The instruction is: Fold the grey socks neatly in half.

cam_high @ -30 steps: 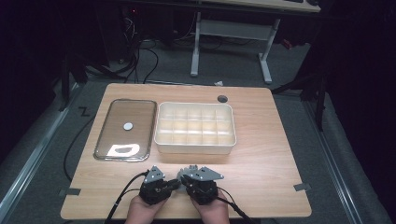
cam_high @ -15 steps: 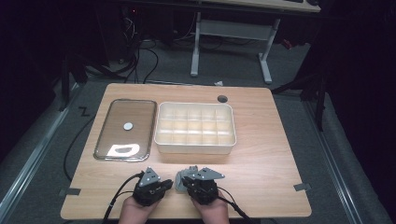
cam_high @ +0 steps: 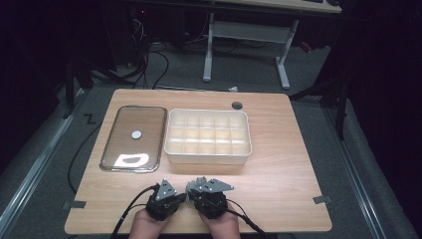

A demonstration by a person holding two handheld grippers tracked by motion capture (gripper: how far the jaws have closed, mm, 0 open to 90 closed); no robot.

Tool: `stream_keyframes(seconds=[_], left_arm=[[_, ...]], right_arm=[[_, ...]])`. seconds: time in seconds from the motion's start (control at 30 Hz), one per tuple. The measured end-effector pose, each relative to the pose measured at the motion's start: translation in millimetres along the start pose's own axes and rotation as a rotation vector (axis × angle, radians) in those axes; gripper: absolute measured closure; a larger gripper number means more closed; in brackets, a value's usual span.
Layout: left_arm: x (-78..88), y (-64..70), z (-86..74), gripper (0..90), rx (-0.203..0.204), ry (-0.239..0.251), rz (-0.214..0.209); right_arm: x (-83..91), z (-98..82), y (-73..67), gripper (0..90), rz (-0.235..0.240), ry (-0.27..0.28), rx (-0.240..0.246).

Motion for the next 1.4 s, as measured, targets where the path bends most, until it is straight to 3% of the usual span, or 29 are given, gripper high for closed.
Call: stream_keyframes(seconds=[0.3,0.47,0.57,0.67,0.87,0.97,1.17,1.33,1.4], left_arm=[[0.4,-1.1,-0.3,90.0,0.010,-0.001,-0.008],[0.5,-1.0,-0.3,88.8,0.010,0.001,-0.009],[0.5,-0.9,-0.3,88.2,0.010,0.001,-0.010],[0.5,-0.8,-0.3,88.1,0.011,0.001,-0.010],[0.6,-0.7,-0.4,88.1,0.010,0.001,-0.009],[0.8,-0.6,-0.6,88.1,0.010,0.001,-0.010],[0.9,-0.4,-0.7,88.3,0.008,0.001,-0.011],[1.0,0.4,-0.9,88.5,0.003,0.001,-0.009],[0.9,0.5,-0.9,88.6,0.004,0.001,-0.008]], right_arm=[[-7.1,-4.7,0.8,80.0,0.020,-0.032,-0.006],[8.9,5.0,-0.3,73.8,0.033,0.016,-0.004],[20.6,10.0,2.5,73.3,0.001,0.049,0.010],[23.6,7.0,7.2,72.9,-0.041,0.036,0.020],[13.4,-5.1,4.6,69.9,-0.025,-0.002,0.005],[6.5,-9.5,3.6,70.9,-0.051,-0.025,0.023],[0.3,-13.5,3.3,87.3,-0.085,-0.026,0.035],[4.4,-9.3,-4.7,88.3,-0.062,0.017,0.069],[3.4,-11.0,-7.3,88.2,-0.054,0.004,0.085]])
Point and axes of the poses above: each handheld gripper's, and its own axes: x roughly backward along the jaws, z roughly out of its top, y roughly to its right, the point moved 5 cm from there along -x, roughly forward along the jaws, and after that the axes turned 1 degree about -x, right-handed, at the moved point
